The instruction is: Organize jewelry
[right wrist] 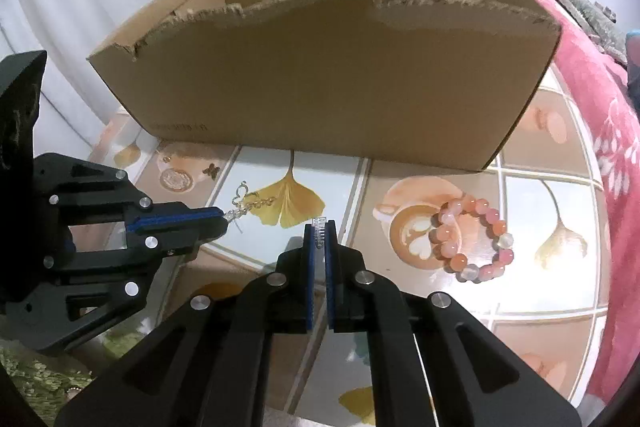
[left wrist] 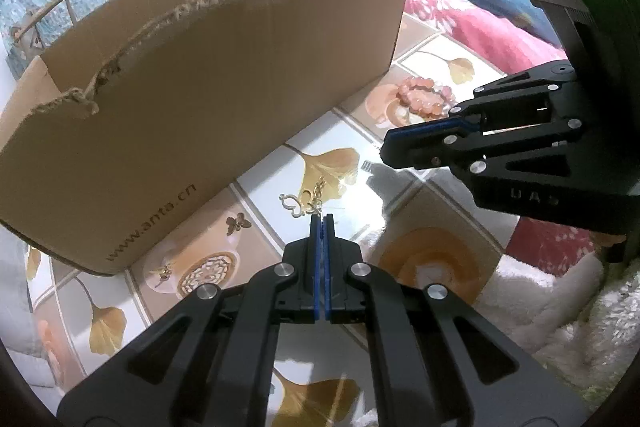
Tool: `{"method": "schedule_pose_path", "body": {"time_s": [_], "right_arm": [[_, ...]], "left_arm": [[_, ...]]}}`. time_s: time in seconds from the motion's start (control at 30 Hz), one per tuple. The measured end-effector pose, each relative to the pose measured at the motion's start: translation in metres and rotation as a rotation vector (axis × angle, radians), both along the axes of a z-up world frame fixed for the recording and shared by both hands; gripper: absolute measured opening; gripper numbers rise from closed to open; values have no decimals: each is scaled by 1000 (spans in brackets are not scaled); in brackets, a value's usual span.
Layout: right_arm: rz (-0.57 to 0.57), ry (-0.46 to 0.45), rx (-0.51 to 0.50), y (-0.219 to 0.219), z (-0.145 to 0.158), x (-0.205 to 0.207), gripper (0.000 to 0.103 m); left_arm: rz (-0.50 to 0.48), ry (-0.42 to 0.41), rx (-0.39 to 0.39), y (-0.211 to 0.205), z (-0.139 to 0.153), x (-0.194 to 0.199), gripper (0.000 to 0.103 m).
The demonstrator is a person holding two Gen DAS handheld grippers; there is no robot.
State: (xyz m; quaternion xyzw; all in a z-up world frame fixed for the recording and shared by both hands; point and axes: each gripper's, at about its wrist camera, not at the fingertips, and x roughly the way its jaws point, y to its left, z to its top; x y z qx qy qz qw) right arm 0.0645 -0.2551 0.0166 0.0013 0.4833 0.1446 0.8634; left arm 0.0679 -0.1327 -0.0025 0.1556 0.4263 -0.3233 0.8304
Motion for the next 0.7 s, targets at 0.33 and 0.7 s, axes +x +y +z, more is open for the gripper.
{"method": "schedule_pose_path", "body": {"time_s": [0.33,0.7], "right_arm": [[12,-130,2,-15,51,-14,5],[132,-463,-47,-5,144,11,5]], "left_arm": [[19,-90,-67,8,45,-11,1],[23,-361,-194,23,145,11,1]]}}
